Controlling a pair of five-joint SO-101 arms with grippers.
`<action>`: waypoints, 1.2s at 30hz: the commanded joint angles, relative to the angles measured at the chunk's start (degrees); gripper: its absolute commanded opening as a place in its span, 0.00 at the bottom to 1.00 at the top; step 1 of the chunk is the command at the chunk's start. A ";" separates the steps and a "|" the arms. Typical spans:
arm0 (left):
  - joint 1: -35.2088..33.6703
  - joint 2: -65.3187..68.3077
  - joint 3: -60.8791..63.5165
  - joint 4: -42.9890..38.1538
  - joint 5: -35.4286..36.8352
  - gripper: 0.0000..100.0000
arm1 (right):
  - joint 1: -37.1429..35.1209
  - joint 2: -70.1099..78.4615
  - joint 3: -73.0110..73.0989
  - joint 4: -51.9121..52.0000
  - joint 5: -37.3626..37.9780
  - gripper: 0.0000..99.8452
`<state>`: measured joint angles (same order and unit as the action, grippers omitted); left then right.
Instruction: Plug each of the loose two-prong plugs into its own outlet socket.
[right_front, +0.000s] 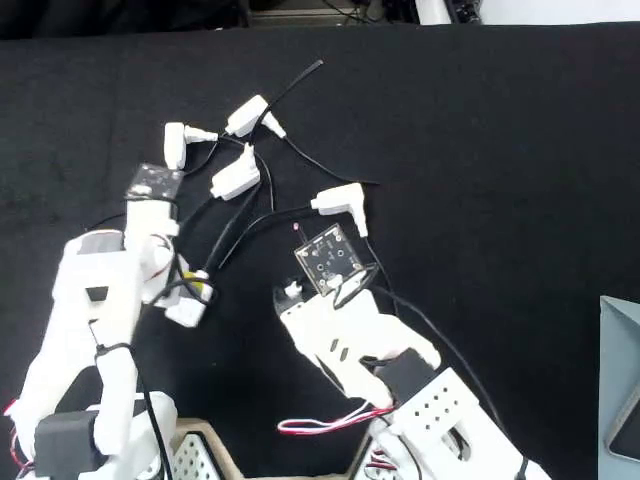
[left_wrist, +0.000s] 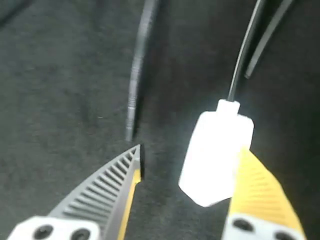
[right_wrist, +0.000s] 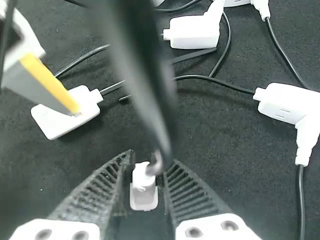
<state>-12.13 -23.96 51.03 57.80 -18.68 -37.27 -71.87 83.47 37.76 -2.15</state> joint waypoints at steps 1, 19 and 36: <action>-1.01 -0.88 -3.03 0.62 -0.79 0.30 | 0.44 -0.48 -0.31 -0.35 0.44 0.01; 6.11 -0.18 5.49 -8.26 -0.79 0.23 | 0.44 -0.48 -0.31 -0.35 0.44 0.01; 16.57 -0.88 5.85 -6.59 -0.26 0.26 | 0.44 -0.48 -0.31 -0.35 0.44 0.01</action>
<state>4.84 -23.96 58.86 49.10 -18.77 -37.27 -71.87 83.47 37.76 -2.15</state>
